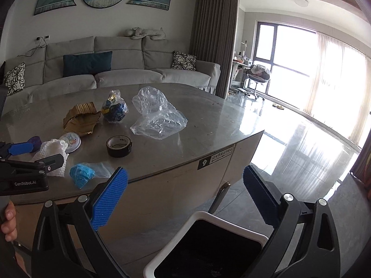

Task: Collect trash
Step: 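Move both tools back to the table toward the white knitted cloth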

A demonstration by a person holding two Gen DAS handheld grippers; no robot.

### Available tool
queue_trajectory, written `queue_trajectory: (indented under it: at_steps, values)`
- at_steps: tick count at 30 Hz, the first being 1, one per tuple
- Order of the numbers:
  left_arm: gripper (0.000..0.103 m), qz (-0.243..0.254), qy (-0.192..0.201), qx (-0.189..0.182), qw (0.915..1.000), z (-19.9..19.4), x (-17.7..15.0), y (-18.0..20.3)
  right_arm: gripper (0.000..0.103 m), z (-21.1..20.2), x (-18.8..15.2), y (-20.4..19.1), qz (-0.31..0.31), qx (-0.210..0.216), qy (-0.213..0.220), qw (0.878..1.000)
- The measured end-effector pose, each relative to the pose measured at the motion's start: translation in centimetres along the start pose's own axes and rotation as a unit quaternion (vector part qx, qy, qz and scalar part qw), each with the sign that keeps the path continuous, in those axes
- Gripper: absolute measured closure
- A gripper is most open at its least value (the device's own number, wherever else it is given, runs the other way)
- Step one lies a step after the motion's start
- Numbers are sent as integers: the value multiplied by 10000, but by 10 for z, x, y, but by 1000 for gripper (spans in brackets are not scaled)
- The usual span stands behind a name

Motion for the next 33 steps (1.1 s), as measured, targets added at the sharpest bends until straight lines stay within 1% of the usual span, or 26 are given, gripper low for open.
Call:
queue_trajectory:
  at_steps: [2,7,9,11,12,14,16,24,25,26,27,28,29,30,31,33]
  values:
    - [3,-111,-57,48,9999,4,-2,-11,4,1,1,-11,-59,71,8,10000]
    - [3,-180,-142,221,9995,9,-8,-30,4,3,8,-32,-139,218,73,9996]
    - [3,-186,-291,309,9989,16,-15,-35,4,3,11,-39,-135,274,93,9995]
    - [3,-243,-564,239,9978,28,-25,-38,4,3,13,-45,-139,325,111,9993]
    - [3,-136,-458,292,9984,27,-24,-36,4,3,14,-48,-153,343,125,9992]
    - [3,-41,-449,313,9985,27,-24,-35,4,3,14,-53,-192,361,140,9991]
    - [3,-133,-514,207,9984,30,-25,-36,4,4,13,-56,-220,383,119,9990]
    - [5,-92,-525,248,9983,33,-25,-34,4,8,6,-67,-283,477,31,9985]
    - [13,-69,-512,191,9985,31,-24,-32,4,8,6,-68,-286,485,35,9984]
    - [37,6,-459,119,9989,29,-23,-28,4,9,6,-69,-284,499,32,9983]
    - [54,134,-414,20,9991,25,-23,-20,4,9,6,-70,-283,518,21,9983]
    - [83,257,-417,-77,9988,24,-23,-12,4,10,4,-71,-283,530,6,9982]
    - [91,387,-425,4,9983,23,-24,-8,4,11,3,-73,-289,540,-15,9981]
    - [92,481,-404,84,9980,22,-25,-5,4,13,2,-75,-292,563,-41,9980]
    - [93,483,-396,78,9980,20,-26,-4,4,14,1,-77,-293,591,-66,9978]
    - [93,404,-389,-115,9984,12,-25,-2,4,15,0,-84,-309,670,-106,9972]
Point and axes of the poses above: each gripper's, at about its wrist camera, not at the fingertips, and z roughly the way its jaws point, y to its right, x to its top, the point moved 10 cm from there along z, roughly the way its jaws point, and after that the axes turned 5 degrees about -x, right-handed, at the moved point
